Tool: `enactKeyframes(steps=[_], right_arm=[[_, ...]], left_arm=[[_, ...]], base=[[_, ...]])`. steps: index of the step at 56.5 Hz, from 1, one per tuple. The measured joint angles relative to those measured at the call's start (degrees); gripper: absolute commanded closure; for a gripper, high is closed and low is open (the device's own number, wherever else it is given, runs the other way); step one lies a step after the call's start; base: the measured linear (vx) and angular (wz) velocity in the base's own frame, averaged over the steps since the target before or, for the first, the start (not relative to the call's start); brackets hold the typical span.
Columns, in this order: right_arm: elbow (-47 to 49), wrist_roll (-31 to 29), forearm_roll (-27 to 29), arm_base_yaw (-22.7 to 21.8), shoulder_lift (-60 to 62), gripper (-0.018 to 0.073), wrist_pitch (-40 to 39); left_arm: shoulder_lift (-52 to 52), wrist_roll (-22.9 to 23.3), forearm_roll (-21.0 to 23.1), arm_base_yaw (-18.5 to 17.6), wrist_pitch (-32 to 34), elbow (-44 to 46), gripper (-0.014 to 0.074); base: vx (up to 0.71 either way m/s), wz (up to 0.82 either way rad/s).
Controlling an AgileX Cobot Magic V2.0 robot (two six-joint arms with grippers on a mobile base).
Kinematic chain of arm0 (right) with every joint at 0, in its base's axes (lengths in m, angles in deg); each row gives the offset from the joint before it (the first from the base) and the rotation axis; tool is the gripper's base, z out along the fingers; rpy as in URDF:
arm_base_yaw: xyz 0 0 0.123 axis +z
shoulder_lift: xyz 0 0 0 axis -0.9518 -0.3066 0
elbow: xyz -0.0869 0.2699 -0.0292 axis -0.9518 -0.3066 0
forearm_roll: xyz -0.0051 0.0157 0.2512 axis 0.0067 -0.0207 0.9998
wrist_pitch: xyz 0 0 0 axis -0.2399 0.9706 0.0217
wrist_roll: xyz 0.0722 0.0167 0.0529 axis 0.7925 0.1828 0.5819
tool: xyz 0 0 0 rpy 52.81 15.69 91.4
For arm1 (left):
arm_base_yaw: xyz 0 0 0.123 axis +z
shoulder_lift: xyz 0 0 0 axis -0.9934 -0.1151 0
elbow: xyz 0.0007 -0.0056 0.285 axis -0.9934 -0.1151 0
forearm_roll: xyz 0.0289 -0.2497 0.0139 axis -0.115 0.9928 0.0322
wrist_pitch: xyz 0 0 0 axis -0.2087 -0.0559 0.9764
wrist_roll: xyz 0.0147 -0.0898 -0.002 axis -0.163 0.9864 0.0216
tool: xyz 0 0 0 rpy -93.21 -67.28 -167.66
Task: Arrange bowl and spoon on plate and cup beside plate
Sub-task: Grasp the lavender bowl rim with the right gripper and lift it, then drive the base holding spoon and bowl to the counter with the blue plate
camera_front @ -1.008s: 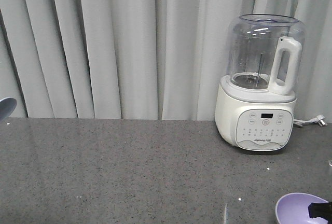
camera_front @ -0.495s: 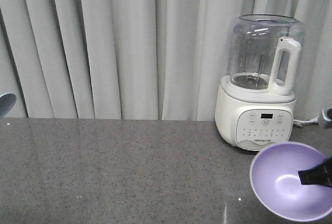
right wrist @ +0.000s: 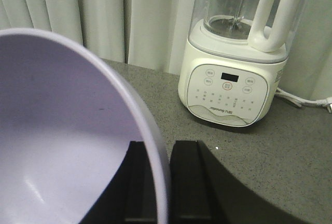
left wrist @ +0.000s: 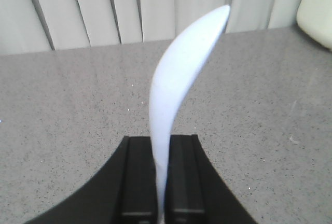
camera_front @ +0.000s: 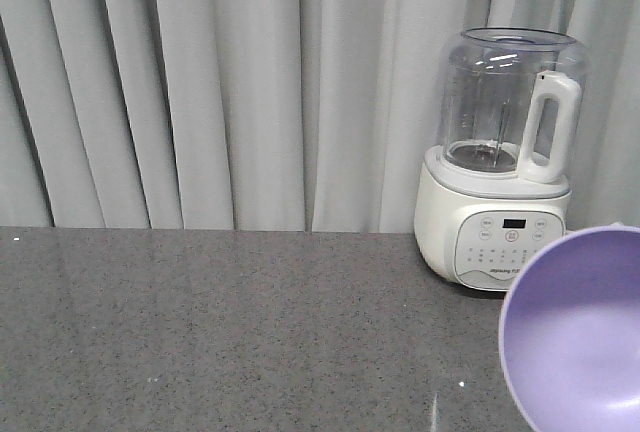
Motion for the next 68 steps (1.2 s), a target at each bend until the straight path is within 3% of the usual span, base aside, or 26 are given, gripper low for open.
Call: enactKeyframes(steps=[14,68], right_arm=[[-3.28,-0.39,-0.72,0.00,6.21,0.0568,-0.47],[-3.37,-0.58,-0.72,0.00,6.26,0.0568,-0.47]], left_arm=[[6.62,-0.06,0.00,0.00,-0.46,-2.61,0.0596],[6.67,-0.01,0.00,0.00,-0.46,-2.61,0.0596]], base=[[0.00,0.00],[-0.01,-0.02]])
